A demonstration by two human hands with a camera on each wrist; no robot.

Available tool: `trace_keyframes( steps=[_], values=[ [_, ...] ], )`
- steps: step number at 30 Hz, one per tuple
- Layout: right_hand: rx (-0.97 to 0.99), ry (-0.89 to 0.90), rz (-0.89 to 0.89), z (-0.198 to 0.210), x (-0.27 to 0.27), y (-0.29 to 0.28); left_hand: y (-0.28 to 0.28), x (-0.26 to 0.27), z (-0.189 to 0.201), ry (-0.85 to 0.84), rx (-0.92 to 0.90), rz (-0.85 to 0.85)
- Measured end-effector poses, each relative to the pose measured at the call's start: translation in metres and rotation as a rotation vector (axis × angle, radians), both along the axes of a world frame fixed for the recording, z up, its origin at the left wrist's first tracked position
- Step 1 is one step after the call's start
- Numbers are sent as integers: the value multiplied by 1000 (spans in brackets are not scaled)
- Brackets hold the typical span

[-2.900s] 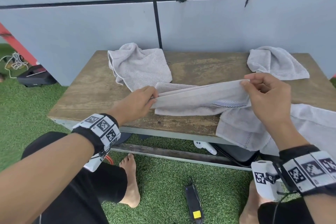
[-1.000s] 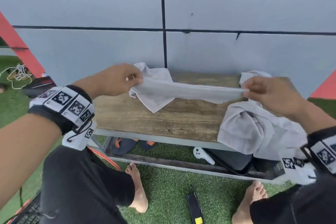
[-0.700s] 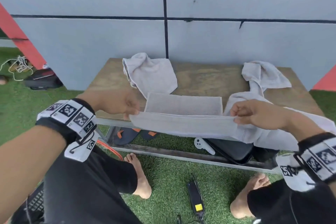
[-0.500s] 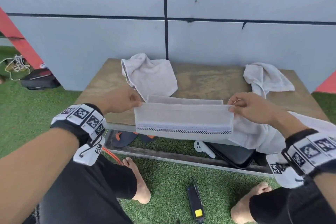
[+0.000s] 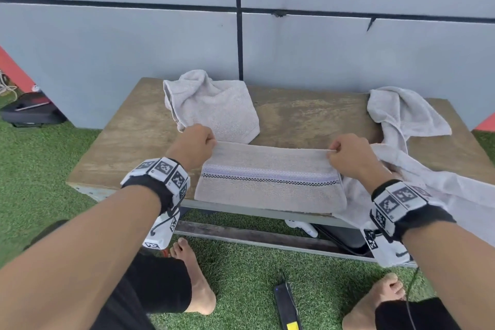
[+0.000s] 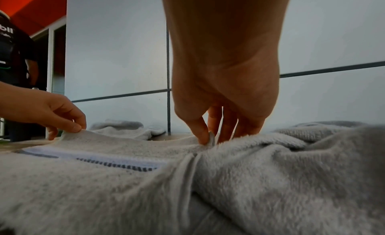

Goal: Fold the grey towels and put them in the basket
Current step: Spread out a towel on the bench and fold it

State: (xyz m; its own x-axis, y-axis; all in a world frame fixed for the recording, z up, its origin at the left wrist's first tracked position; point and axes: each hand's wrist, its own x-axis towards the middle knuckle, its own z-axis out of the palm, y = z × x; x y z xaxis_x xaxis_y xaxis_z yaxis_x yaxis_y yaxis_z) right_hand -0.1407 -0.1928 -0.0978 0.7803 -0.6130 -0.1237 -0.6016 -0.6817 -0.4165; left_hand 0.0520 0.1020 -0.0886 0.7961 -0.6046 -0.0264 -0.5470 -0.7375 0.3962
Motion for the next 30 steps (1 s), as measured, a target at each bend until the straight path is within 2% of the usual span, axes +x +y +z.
trace_keyframes(
  steps=[7,11,15,19,25,28,30],
  values=[
    [-49,50,60,-11,8,-4,4,3,-12,38,-4,-34],
    [-39,91,92,-9,11,-9,3,6,-11,77,-16,-37],
    [-26,53,104,-2,10,-8,3,8,-1,91,-7,-48],
    [-10,-108,104,22,6,-11,6,9,31,42,-73,-44],
    [-12,-531,35,80,6,-15,12,3,90,-82,-321,-20],
    [-36,-717,38,94,-3,-6,20,-4,99,-136,-403,45],
    [-15,-715,69,85,-14,1,28,-16,97,-120,-379,80]
  ],
)
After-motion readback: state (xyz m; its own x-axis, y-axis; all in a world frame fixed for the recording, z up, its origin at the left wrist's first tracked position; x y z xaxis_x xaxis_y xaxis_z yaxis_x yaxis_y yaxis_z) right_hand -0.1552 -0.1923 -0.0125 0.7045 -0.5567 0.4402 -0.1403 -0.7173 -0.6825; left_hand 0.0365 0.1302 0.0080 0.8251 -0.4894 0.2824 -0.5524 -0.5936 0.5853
